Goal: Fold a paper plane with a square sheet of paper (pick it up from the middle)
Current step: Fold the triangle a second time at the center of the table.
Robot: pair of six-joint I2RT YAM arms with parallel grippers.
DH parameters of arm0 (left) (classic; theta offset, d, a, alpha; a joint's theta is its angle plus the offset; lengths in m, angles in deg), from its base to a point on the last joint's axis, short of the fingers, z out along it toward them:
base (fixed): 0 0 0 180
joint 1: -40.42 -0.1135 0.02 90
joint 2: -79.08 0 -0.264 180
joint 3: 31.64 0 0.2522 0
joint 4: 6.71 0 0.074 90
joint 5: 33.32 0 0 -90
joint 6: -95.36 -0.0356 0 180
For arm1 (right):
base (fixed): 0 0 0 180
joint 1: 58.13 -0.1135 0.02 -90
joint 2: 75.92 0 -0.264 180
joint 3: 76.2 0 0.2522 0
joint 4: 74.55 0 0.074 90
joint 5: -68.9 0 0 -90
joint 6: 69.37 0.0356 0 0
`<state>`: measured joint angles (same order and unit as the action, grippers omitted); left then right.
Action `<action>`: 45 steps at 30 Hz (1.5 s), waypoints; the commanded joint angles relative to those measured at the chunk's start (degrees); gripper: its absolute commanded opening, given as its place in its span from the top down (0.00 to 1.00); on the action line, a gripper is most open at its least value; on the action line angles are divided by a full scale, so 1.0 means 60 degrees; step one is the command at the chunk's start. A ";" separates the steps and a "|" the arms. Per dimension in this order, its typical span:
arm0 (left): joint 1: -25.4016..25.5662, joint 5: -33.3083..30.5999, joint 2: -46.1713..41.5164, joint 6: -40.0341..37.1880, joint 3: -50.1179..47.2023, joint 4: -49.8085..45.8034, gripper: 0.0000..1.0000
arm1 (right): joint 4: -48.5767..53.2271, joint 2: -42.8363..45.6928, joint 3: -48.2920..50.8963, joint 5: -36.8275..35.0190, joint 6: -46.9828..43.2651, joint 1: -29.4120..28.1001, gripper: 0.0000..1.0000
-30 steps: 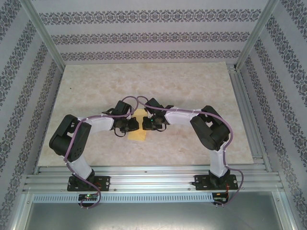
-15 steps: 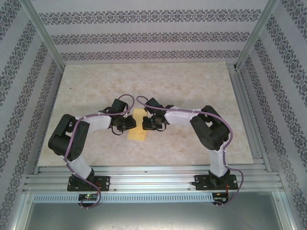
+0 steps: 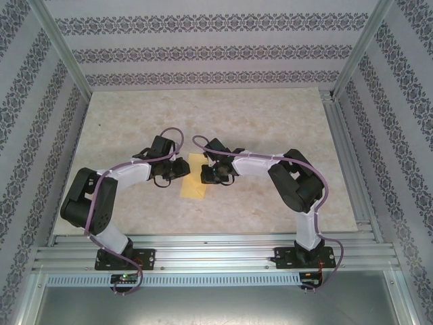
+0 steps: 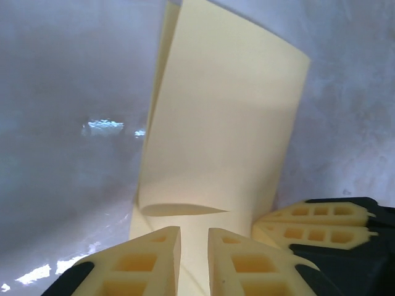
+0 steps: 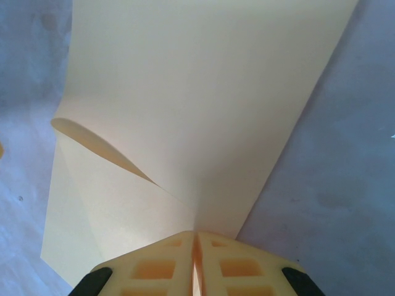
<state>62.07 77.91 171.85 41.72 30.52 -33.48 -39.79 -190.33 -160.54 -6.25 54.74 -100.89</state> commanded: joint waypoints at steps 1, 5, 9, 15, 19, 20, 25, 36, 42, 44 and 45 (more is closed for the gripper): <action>0.0182 0.0576 -0.0100 0.0006 -0.0146 0.0329 0.81 | 0.0881 -0.0705 0.0268 -0.0878 -0.0180 0.0030 0.89; 0.0220 0.0870 0.0357 0.0041 -0.0277 0.0540 0.84 | 0.0858 -0.0721 0.0280 -0.0790 -0.0174 0.0043 0.89; 0.0243 0.0780 0.0706 0.0097 -0.0172 0.0644 0.85 | 0.0780 -0.0693 0.0313 -0.0720 -0.0164 0.0040 0.89; 0.0287 0.0500 0.0958 0.0133 -0.0225 0.0787 0.86 | 0.0362 -0.0419 0.0327 -0.0102 -0.0090 0.0076 0.89; 0.0300 0.0179 0.1139 0.0102 -0.0287 0.0454 0.87 | 0.0002 0.0013 0.0227 0.0394 -0.0019 0.0195 0.89; 0.0289 0.0126 0.1228 0.0105 -0.0300 0.0342 0.88 | -0.0073 0.0135 0.0187 0.0509 -0.0016 0.0211 0.89; 0.0351 -0.0065 0.1413 0.0272 -0.0438 0.0114 0.89 | -0.0219 0.1023 0.0046 0.0903 0.0023 0.0196 0.88; 0.0463 -0.0445 0.1475 0.0722 -0.0466 -0.0281 0.92 | 0.0515 0.1528 0.0339 0.0055 0.0284 -0.0939 0.89; 0.0496 -0.0452 0.1571 0.0849 -0.0416 -0.0335 0.93 | 0.0548 0.1023 0.0220 -0.0197 0.0408 -0.1369 0.89; 0.0508 -0.0426 0.1571 0.0867 -0.0420 -0.0337 0.93 | 0.0421 0.0869 0.0236 -0.0205 0.0438 -0.1375 0.89; 0.0503 -0.0428 0.1574 0.0880 -0.0419 -0.0332 0.93 | 0.0387 0.0780 0.0225 -0.0191 0.0451 -0.1380 0.90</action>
<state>63.58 79.22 177.82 45.92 29.64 -31.52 -37.21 -183.35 -159.47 -5.44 56.34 -109.16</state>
